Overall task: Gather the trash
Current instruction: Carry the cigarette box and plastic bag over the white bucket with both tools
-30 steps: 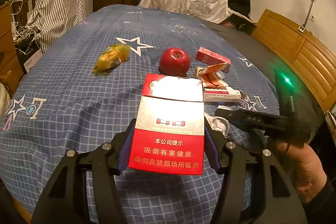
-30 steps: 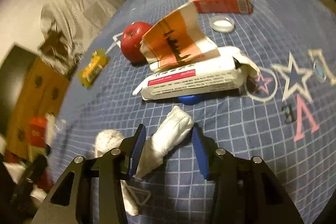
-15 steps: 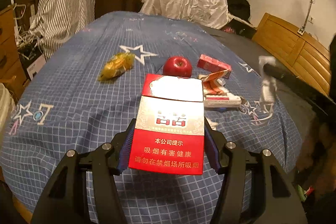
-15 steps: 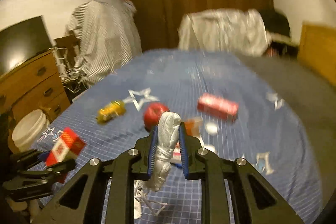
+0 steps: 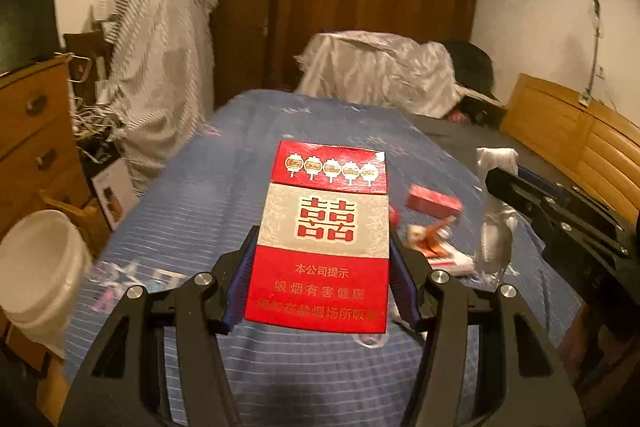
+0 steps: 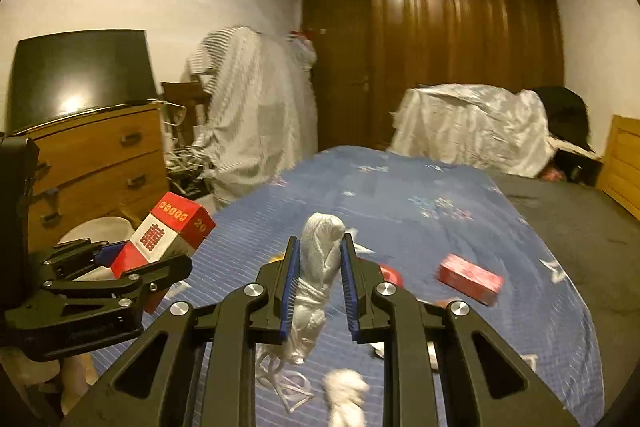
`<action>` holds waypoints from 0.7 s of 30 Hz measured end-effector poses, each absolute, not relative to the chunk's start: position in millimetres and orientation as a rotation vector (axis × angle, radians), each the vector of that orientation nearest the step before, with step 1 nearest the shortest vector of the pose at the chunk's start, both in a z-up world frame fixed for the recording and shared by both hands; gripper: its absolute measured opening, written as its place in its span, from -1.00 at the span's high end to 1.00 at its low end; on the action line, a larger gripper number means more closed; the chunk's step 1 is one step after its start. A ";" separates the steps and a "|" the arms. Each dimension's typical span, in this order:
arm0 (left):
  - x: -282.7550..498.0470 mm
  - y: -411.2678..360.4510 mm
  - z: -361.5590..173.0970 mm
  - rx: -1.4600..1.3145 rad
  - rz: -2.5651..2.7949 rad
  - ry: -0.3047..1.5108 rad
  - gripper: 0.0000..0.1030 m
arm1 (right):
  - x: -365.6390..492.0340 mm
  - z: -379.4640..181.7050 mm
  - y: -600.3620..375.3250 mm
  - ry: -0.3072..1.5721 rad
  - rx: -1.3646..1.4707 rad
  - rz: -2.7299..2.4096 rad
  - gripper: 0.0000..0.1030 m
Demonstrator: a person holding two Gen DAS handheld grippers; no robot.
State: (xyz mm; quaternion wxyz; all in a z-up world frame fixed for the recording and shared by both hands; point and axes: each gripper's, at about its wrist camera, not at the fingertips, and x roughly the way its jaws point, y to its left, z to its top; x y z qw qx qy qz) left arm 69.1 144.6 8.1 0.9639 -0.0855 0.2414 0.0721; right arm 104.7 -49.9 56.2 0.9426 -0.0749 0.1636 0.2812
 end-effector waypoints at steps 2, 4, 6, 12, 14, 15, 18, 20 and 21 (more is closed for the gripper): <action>64.9 161.7 14.8 -0.179 0.181 0.481 -0.09 | 104.4 63.8 -29.1 0.329 -0.153 0.606 0.58; 59.3 180.3 21.6 -0.184 0.218 0.471 -0.09 | 102.9 73.6 -6.3 0.320 -0.155 0.641 0.58; 53.1 199.6 28.1 -0.192 0.256 0.460 -0.09 | 101.0 82.3 17.7 0.318 -0.155 0.674 0.58; 33.9 248.3 43.6 -0.199 0.350 0.438 -0.09 | 98.2 98.3 101.3 0.332 -0.179 0.780 0.58; 26.0 265.8 45.9 -0.207 0.382 0.435 -0.09 | 98.1 103.1 128.8 0.334 -0.185 0.803 0.58; 22.0 275.7 46.8 -0.213 0.400 0.435 -0.09 | 98.9 105.1 141.7 0.336 -0.188 0.814 0.58; 11.3 295.1 46.9 -0.226 0.431 0.435 -0.09 | 97.3 109.0 183.1 0.346 -0.196 0.854 0.58; 3.2 310.7 47.1 -0.234 0.457 0.435 -0.09 | 94.9 109.8 210.0 0.356 -0.205 0.881 0.58; -0.9 319.7 47.4 -0.240 0.471 0.434 -0.09 | 94.0 110.2 221.1 0.360 -0.209 0.891 0.58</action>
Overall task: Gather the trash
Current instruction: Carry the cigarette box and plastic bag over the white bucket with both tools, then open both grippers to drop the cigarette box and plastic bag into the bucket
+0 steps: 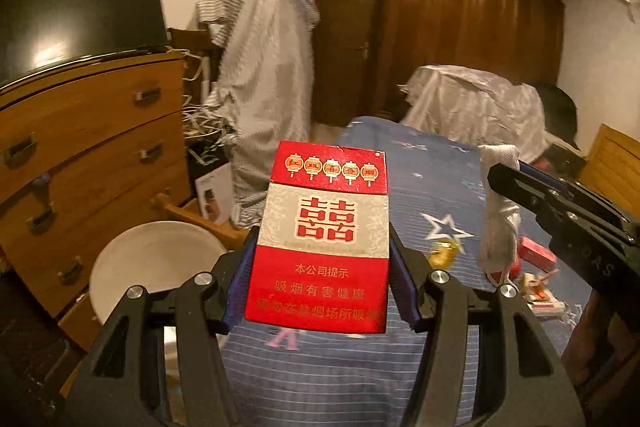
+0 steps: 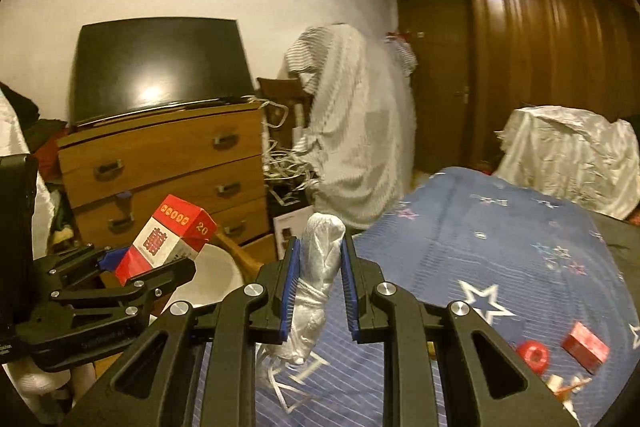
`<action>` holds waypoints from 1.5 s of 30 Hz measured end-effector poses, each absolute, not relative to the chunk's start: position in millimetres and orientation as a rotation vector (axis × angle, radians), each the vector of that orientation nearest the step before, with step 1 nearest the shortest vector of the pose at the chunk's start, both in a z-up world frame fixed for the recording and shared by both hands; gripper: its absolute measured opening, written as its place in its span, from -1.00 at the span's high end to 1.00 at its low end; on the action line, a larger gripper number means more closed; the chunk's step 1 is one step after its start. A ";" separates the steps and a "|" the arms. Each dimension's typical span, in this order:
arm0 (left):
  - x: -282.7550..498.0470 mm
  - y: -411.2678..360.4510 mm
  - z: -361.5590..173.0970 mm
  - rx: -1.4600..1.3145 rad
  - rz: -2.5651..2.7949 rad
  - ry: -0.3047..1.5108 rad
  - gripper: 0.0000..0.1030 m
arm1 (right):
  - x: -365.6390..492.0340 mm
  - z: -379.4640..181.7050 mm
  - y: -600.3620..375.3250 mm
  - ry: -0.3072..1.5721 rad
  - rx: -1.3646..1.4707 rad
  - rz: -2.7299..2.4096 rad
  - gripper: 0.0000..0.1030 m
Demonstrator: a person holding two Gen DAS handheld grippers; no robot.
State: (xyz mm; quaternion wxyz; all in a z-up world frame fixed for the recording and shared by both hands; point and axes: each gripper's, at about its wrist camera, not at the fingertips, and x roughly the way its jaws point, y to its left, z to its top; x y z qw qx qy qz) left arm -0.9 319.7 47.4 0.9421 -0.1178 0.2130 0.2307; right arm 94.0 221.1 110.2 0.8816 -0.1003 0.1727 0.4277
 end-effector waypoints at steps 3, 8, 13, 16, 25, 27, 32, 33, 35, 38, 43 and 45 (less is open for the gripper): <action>-12.3 339.1 46.0 -0.255 0.503 0.436 -0.09 | 93.1 106.8 256.3 0.380 -0.218 0.926 0.58; -26.6 371.4 41.7 -0.277 0.555 0.454 -0.09 | 94.8 101.4 316.5 0.427 -0.227 0.991 0.58; -35.3 410.5 37.2 -0.313 0.607 0.481 -0.09 | 100.7 88.1 376.0 0.501 -0.243 1.062 0.58; -43.5 436.0 33.9 -0.334 0.632 0.503 -0.09 | 105.8 76.4 415.0 0.568 -0.261 1.104 0.58; -43.0 510.2 8.1 -0.408 0.635 0.667 -0.09 | 131.2 26.5 528.0 0.852 -0.331 1.180 0.58; -41.2 522.0 -0.4 -0.410 0.640 0.706 -0.09 | 135.9 11.0 551.2 0.915 -0.363 1.177 0.58; -40.3 549.7 -23.5 -0.424 0.650 0.793 -0.09 | 140.0 -22.8 593.6 1.029 -0.424 1.169 0.58; -41.2 555.3 -26.5 -0.437 0.650 0.801 -0.09 | 141.2 -27.9 599.2 1.049 -0.428 1.167 0.58; -41.9 564.4 -30.2 -0.463 0.645 0.809 -0.09 | 142.0 -36.5 607.9 1.062 -0.447 1.157 0.57; -42.3 575.0 -34.9 -0.481 0.643 0.820 -0.09 | 141.5 -42.2 612.4 1.068 -0.463 1.156 0.57; -40.2 584.3 -38.3 -0.497 0.639 0.828 -0.09 | 141.7 -43.9 610.8 1.063 -0.470 1.158 0.57; -39.4 586.6 -39.4 -0.498 0.638 0.828 -0.09 | 142.0 -43.9 610.1 1.062 -0.472 1.158 0.57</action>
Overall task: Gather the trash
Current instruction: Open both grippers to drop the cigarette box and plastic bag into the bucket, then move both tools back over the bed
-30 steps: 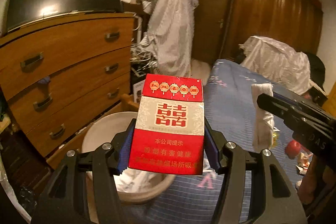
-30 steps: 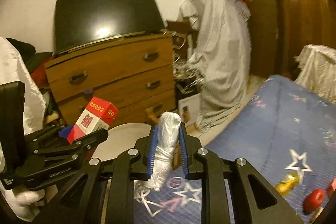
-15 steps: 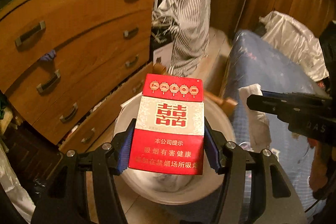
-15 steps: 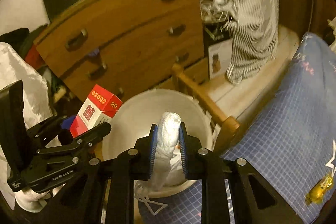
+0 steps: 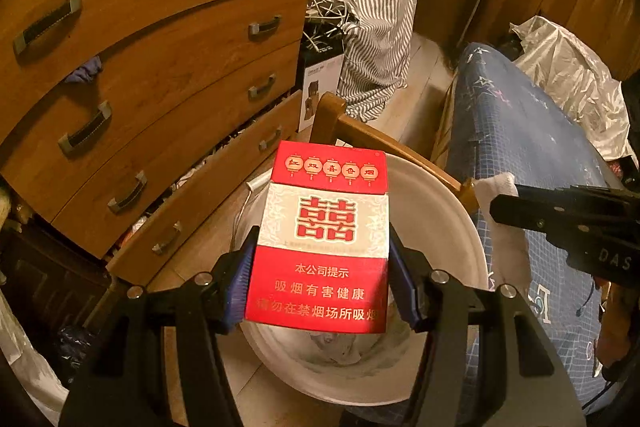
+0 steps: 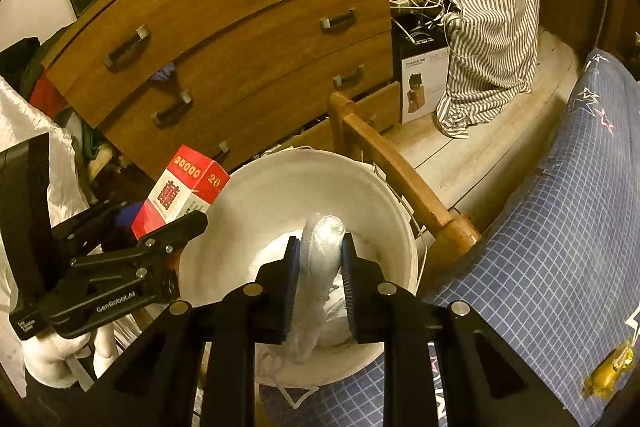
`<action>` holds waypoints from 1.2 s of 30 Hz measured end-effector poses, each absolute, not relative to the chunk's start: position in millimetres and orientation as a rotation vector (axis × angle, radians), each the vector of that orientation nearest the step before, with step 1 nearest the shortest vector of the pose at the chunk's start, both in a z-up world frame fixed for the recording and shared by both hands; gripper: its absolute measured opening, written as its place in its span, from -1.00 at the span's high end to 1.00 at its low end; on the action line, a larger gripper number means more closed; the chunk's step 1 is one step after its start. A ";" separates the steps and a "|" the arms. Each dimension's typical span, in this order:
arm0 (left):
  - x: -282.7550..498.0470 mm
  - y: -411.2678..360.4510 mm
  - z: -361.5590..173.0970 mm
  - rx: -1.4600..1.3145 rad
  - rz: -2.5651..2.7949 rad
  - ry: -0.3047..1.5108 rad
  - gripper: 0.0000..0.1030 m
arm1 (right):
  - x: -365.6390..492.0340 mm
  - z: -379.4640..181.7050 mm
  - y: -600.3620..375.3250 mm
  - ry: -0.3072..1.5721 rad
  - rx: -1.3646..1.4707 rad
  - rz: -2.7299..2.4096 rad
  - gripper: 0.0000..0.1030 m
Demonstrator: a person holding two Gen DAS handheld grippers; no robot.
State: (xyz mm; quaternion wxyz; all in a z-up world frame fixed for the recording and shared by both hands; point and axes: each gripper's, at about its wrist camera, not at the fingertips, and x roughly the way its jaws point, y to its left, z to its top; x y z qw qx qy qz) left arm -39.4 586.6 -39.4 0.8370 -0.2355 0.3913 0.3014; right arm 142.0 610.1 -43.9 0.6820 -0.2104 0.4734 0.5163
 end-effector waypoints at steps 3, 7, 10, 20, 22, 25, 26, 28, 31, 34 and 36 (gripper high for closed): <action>-37.7 590.0 -40.8 -0.499 0.636 0.829 -0.09 | 145.3 -42.9 604.6 1.063 -0.469 1.159 0.57; -35.9 591.5 -41.0 -0.500 0.630 0.827 -0.09 | 146.3 -44.2 603.7 1.062 -0.472 1.158 0.57; -35.5 591.8 -41.2 -0.497 0.637 0.827 -0.09 | 149.0 -45.7 602.9 1.062 -0.471 1.159 0.55; -38.5 595.3 -45.8 -0.506 0.661 0.828 -0.38 | 164.7 -40.5 581.5 1.052 -0.395 1.161 -0.02; -39.1 593.3 -44.5 -0.511 0.660 0.824 -0.38 | 167.0 -38.7 572.4 1.051 -0.386 1.161 -0.02; -38.0 582.6 -42.9 -0.508 0.648 0.822 -0.38 | 169.1 -34.7 550.0 1.045 -0.349 1.163 -0.02; -36.9 577.3 -42.3 -0.503 0.642 0.821 -0.38 | 167.7 -33.1 540.4 1.037 -0.339 1.164 -0.02; -33.8 562.0 -42.2 -0.493 0.617 0.820 -0.38 | 163.1 -29.6 513.1 1.005 -0.326 1.168 -0.02; -24.4 527.7 -44.1 -0.464 0.560 0.818 -0.38 | 155.2 -28.0 454.4 0.948 -0.294 1.158 -0.02; -6.3 484.1 -52.0 -0.431 0.476 0.831 -0.38 | 151.5 -33.0 389.8 0.906 -0.259 1.115 -0.02; 8.6 453.4 -57.8 -0.412 0.415 0.845 -0.38 | 153.2 -39.4 331.2 0.889 -0.225 1.063 -0.02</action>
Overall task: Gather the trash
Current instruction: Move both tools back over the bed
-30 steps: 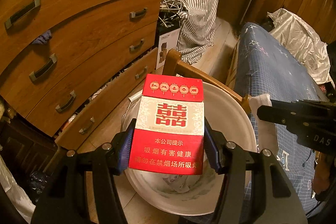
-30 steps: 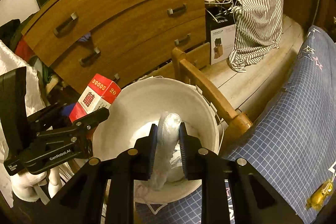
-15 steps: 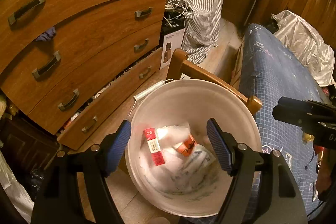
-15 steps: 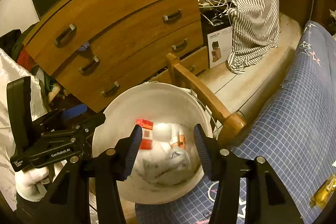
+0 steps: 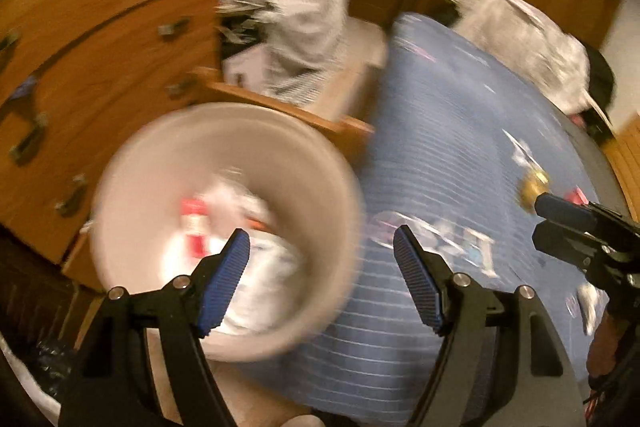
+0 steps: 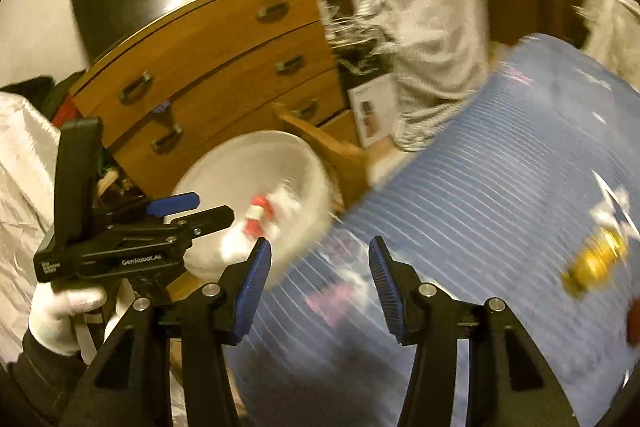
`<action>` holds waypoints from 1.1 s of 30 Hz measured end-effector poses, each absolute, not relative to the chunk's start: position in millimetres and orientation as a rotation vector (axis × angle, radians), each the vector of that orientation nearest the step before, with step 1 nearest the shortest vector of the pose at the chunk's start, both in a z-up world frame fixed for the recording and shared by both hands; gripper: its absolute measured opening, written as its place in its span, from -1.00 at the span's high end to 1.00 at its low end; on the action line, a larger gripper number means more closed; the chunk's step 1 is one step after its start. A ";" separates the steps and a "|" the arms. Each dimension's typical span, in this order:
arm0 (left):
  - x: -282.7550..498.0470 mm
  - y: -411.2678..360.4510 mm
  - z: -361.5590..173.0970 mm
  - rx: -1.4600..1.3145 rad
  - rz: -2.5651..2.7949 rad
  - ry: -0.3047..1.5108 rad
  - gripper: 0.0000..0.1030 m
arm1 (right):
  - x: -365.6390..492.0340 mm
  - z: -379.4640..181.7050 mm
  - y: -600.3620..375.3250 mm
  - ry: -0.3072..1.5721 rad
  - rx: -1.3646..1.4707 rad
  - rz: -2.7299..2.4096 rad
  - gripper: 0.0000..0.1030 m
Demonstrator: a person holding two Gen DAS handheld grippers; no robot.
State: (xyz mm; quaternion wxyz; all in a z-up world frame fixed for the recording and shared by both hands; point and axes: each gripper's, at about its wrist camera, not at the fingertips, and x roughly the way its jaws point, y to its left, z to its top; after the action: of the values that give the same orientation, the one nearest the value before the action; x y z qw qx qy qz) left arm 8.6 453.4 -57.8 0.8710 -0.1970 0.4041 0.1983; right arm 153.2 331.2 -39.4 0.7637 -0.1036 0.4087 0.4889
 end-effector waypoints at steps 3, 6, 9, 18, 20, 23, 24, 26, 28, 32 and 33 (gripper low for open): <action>38.4 391.9 -72.5 -0.386 0.288 0.876 -0.38 | 156.3 -50.6 246.1 0.857 -0.191 0.964 -0.02; 63.9 329.9 -89.6 -0.356 0.164 0.918 -0.38 | 155.9 -61.3 170.8 0.845 -0.163 0.883 -0.02; 84.2 263.9 -106.0 -0.327 0.038 0.960 -0.38 | 153.6 -70.4 89.9 0.830 -0.137 0.802 -0.02; 127.6 104.9 -127.8 -0.251 -0.209 1.008 -0.38 | 180.2 -117.4 -126.5 0.872 0.012 0.494 -0.02; 140.6 75.5 -131.6 -0.240 -0.231 1.013 -0.38 | 180.2 -128.3 -147.5 0.883 0.048 0.473 -0.02; 158.1 41.3 -133.6 -0.223 -0.236 1.015 -0.38 | 177.1 -141.2 -164.8 0.886 0.090 0.471 -0.02; 162.9 33.4 -134.6 -0.218 -0.231 1.015 -0.38 | 177.2 -142.9 -167.8 0.884 0.098 0.471 -0.03; 172.5 16.2 -139.0 -0.186 -0.204 1.018 -0.38 | 181.6 -146.5 -179.0 0.877 0.114 0.475 -0.04; 184.9 6.6 -146.0 -0.136 -0.157 1.033 -0.38 | 189.5 -146.1 -179.0 0.870 0.104 0.476 -0.05; 188.9 12.1 -147.0 -0.083 -0.106 1.035 -0.38 | 215.1 -139.3 -169.0 0.861 0.035 0.498 -0.07; 187.6 22.2 -144.5 -0.072 -0.087 1.035 -0.38 | 222.0 -138.6 -165.5 0.862 0.019 0.505 -0.12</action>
State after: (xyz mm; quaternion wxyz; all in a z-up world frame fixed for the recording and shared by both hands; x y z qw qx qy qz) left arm 187.6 22.2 -144.5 0.8675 -0.0345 0.4945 -0.0418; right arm 222.0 -165.5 -138.6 0.8778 0.0089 0.4133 0.2419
